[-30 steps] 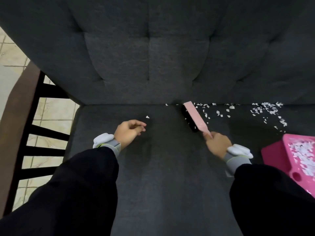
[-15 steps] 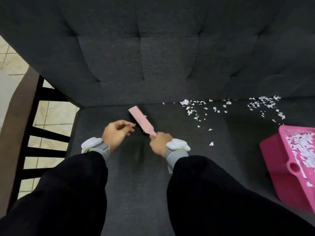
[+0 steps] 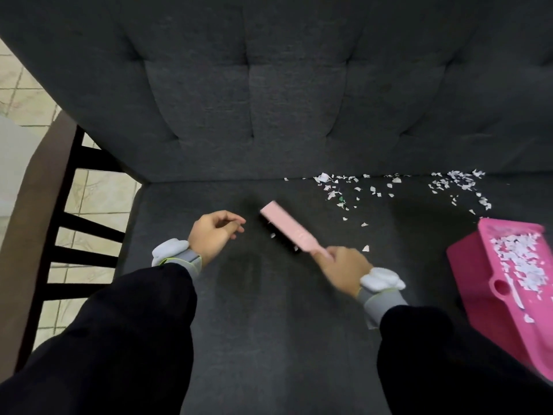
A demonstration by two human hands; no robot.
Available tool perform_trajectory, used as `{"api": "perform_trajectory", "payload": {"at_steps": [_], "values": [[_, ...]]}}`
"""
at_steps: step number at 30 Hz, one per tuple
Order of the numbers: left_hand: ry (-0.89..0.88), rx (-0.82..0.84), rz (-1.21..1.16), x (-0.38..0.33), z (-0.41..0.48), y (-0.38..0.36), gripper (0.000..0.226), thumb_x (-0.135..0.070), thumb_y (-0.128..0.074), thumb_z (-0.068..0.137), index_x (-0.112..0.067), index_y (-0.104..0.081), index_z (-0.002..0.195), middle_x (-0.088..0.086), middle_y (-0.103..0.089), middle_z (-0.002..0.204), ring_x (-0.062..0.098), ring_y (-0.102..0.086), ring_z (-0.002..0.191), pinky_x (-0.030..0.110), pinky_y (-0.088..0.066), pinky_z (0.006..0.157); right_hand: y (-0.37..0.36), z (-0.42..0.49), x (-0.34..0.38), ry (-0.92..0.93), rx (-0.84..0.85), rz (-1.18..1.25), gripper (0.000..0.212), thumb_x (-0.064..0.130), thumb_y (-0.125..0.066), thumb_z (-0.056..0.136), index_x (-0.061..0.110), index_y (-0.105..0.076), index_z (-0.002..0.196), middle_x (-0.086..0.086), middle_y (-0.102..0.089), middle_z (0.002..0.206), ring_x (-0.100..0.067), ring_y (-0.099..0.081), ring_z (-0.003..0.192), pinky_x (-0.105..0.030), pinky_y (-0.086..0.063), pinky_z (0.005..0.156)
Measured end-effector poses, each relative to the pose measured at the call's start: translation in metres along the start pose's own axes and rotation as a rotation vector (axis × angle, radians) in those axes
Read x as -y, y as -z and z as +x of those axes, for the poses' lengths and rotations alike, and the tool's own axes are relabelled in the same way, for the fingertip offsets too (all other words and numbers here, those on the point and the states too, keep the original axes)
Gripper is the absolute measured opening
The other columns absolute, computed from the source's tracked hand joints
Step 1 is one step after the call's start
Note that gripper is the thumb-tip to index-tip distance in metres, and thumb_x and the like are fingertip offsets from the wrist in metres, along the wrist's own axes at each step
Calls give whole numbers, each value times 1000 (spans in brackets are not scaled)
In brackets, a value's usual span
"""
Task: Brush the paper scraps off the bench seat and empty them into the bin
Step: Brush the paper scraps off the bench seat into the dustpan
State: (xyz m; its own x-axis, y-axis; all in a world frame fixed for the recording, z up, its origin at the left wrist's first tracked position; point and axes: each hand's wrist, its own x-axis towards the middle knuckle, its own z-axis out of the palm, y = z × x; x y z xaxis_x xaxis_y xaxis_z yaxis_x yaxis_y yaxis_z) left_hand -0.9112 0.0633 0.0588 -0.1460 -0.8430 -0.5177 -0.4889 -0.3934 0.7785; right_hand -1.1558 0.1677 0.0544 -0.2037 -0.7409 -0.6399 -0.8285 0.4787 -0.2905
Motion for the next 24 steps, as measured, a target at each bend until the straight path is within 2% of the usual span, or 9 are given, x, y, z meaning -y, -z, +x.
{"api": "perform_trajectory", "payload": {"at_steps": [2, 5, 8, 10, 12, 16, 20, 22, 24], "values": [[7, -1, -2, 1, -4, -8, 26, -9, -54, 89, -29, -66, 76, -13, -69, 64, 8, -59, 64, 4, -40, 52, -13, -12, 1, 60, 46, -81, 52, 67, -36, 87, 22, -63, 84, -8, -69, 100, -31, -62, 100, -30, -39, 70], [9, 9, 0, 0, -10, -19, 25, -8, -54, 89, -26, -66, 77, -7, -69, 73, 5, -59, 63, 2, -40, 52, -12, -15, -27, 28, 47, -92, 60, 74, -33, 83, 24, -66, 89, -7, -69, 98, -31, -62, 98, -30, -42, 70], [-4, 9, -14, -5, -15, -30, 24, -7, -53, 90, -23, -66, 78, -2, -68, 76, -5, -59, 55, 2, -40, 51, 9, -8, -81, -155, -68, 17, 63, 74, -33, 82, 22, -68, 95, -13, -69, 101, -34, -63, 99, -33, -45, 75], [-15, 13, -21, -11, -17, -37, 22, -5, -52, 91, -19, -65, 80, -1, -67, 76, -8, -58, 52, 2, -40, 51, 24, -6, -114, -297, -168, 96, 60, 67, -36, 87, 17, -69, 93, -18, -69, 103, -36, -62, 100, -32, -41, 73], [-24, 15, -25, -17, -18, -45, 21, -5, -51, 91, -18, -65, 82, -1, -66, 76, -9, -58, 52, 2, -40, 50, 33, -6, -132, -352, -221, 167, 57, 62, -37, 90, 15, -70, 88, -19, -68, 100, -37, -61, 99, -31, -38, 71], [-20, 13, -39, -22, -19, -59, 23, -6, -53, 91, -21, -65, 78, -2, -67, 75, -7, -58, 52, 3, -40, 51, 22, -14, -129, -226, -184, 182, 55, 58, -41, 91, 11, -70, 90, -19, -69, 94, -37, -62, 98, -32, -38, 70], [-8, 13, -29, -30, -21, -68, 24, -7, -53, 91, -22, -65, 77, -2, -67, 75, -7, -59, 52, 3, -40, 50, 0, -29, -125, -142, -13, 119, 61, 70, -38, 84, 14, -59, 68, -4, -61, 70, -32, -60, 83, -31, -40, 66], [-11, 20, -13, -34, -21, -69, 23, -7, -53, 91, -22, -65, 78, -1, -67, 77, -6, -59, 53, 3, -40, 50, 6, -28, -133, -192, -46, 155, 59, 68, -37, 86, 17, -60, 70, -8, -64, 76, -33, -60, 87, -32, -39, 68], [-20, 30, 21, -38, -20, -65, 22, -9, -55, 90, -24, -66, 78, -2, -68, 77, -1, -60, 57, 3, -40, 52, 19, -23, -139, -264, -120, 169, 55, 64, -36, 89, 18, -61, 72, -15, -69, 91, -36, -61, 96, -33, -40, 72]]}}
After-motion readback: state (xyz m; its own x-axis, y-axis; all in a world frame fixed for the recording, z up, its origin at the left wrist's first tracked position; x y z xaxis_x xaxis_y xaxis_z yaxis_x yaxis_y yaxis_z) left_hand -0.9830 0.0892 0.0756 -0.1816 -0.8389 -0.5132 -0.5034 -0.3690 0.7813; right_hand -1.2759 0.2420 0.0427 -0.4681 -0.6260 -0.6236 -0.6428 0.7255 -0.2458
